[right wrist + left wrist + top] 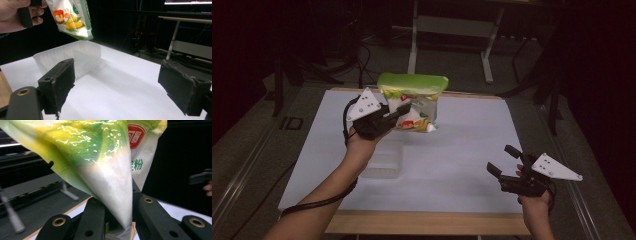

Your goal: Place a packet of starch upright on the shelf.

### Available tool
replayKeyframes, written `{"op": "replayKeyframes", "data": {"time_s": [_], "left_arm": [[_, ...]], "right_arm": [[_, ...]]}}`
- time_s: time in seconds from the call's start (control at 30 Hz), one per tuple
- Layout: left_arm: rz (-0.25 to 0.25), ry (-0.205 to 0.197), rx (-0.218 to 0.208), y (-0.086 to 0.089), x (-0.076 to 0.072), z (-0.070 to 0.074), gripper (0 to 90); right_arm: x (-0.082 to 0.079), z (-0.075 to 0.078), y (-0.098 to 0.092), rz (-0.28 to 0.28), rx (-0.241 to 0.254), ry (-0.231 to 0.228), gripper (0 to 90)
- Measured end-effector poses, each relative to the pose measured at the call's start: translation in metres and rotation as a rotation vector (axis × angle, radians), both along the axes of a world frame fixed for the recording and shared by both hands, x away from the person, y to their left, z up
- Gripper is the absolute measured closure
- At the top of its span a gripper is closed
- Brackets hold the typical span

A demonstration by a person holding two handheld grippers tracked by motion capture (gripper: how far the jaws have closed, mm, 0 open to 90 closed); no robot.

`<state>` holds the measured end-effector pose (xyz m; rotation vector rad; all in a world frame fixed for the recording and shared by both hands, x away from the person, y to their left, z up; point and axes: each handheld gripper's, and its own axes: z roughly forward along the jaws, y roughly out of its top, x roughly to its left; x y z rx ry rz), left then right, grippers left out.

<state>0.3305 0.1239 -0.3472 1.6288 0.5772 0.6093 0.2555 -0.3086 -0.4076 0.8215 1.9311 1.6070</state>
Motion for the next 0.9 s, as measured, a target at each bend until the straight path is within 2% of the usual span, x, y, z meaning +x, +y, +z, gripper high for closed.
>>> {"op": "replayKeyframes", "data": {"time_s": [0.13,0.23,0.4,0.53,0.63,0.73,0.8,0.9], "left_arm": [[0.087,0.023,0.016,0.017,0.002,-0.014,81.8],[0.123,0.026,0.018,0.026,0.003,-0.023,81.9],[0.173,0.063,0.01,0.043,0.003,-0.046,81.9],[0.185,0.094,0.001,0.052,0.003,-0.066,81.8],[0.188,0.11,0.009,0.058,0.004,-0.078,81.9],[0.206,0.143,0.002,0.063,0.006,-0.09,81.9],[0.202,0.165,-0.023,0.066,0.007,-0.096,81.9],[0.199,0.165,-0.005,0.066,0.006,-0.102,81.9]], "right_arm": [[0.003,-0.004,0.003,0.014,-0.001,0.018,14.1],[0.004,-0.005,0.004,0.021,-0.006,0.025,14.3],[0.004,-0.008,0.004,0.024,-0.012,0.034,14.3],[0.006,-0.01,0.005,0.022,-0.02,0.043,14.4],[0.006,-0.011,0.006,0.029,-0.024,0.048,14.4],[0.007,-0.012,0.005,0.028,-0.029,0.051,14.4],[0.007,-0.012,0.005,0.028,-0.028,0.052,14.4],[0.008,-0.013,0.004,0.026,-0.027,0.054,14.5]]}}
